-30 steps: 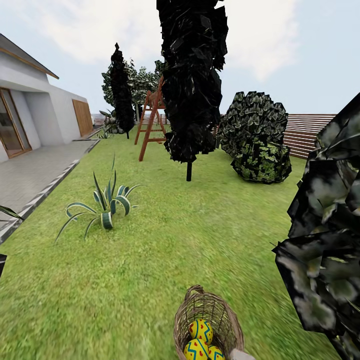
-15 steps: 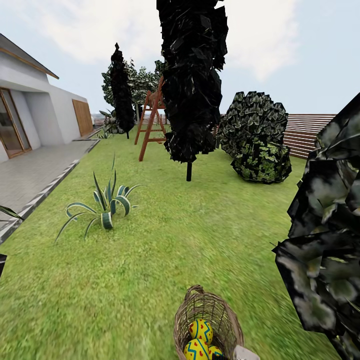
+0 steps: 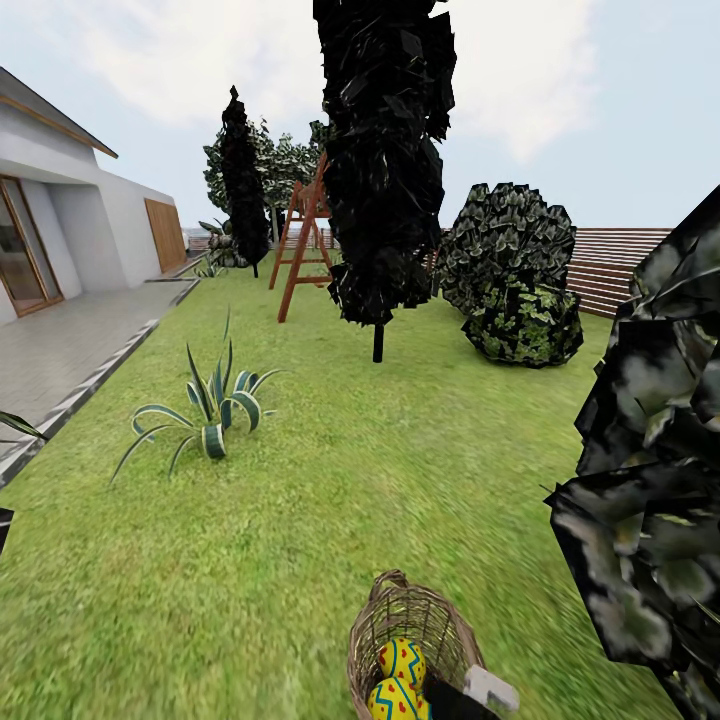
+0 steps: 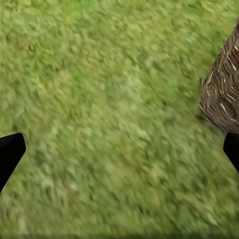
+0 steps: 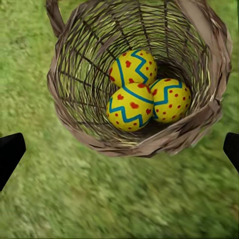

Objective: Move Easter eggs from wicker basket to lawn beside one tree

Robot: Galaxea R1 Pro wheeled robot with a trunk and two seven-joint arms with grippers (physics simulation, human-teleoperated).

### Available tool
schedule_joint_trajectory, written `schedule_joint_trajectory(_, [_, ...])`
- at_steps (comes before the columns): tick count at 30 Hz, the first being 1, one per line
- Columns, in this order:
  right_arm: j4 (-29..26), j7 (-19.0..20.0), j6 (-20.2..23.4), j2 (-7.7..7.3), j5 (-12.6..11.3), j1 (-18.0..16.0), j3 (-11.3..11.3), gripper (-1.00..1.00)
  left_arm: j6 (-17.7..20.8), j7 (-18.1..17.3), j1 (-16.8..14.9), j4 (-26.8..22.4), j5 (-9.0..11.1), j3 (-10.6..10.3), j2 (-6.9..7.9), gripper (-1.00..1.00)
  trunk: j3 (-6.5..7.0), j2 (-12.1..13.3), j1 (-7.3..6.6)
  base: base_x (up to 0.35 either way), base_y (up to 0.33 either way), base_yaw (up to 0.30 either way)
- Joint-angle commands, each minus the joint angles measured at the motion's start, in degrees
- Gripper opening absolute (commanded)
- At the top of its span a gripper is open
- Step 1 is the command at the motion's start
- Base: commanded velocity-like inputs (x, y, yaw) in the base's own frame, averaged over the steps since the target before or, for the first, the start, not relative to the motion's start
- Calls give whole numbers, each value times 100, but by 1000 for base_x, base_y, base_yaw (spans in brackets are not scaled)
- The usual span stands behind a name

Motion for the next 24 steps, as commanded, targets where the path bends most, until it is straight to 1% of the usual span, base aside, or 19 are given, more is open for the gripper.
schedule_joint_trajectory(1, [11,-109,21,-4,-133,-36,18,100,36,9,3,-18,10,-5,2,100,-6,-4,1,0,0,0])
schedule_joint_trajectory(4, [90,-368,19,-5,-316,-157,18,100,34,9,2,-18,10,-5,2,100,-6,-4,1,0,0,0])
schedule_joint_trajectory(7, [127,-499,18,-8,-397,-220,18,100,33,9,3,-18,10,-5,2,100,-6,-4,1,0,0,0])
schedule_joint_trajectory(12, [250,-577,16,-11,-444,-329,12,100,33,9,2,-18,10,-2,2,100,-6,-4,1,0,0,0])
schedule_joint_trajectory(15, [502,-599,10,-17,-503,-474,5,100,37,9,2,-18,10,1,2,100,-6,-4,1,0,0,0])
schedule_joint_trajectory(16, [572,-603,8,-21,-535,-516,4,100,38,9,2,-18,10,1,2,100,-6,-4,1,0,0,0])
schedule_joint_trajectory(18, [794,-614,3,-34,-699,-648,1,100,40,9,2,-18,10,7,2,100,-6,-4,1,0,0,0])
schedule_joint_trajectory(22, [912,-622,1,-38,-823,-735,0,100,41,9,2,-18,10,15,2,100,-6,-4,1,0,0,0])
schedule_joint_trajectory(24, [936,-623,0,-40,-845,-765,0,100,41,9,2,-18,10,17,2,100,-6,-4,1,0,0,0])
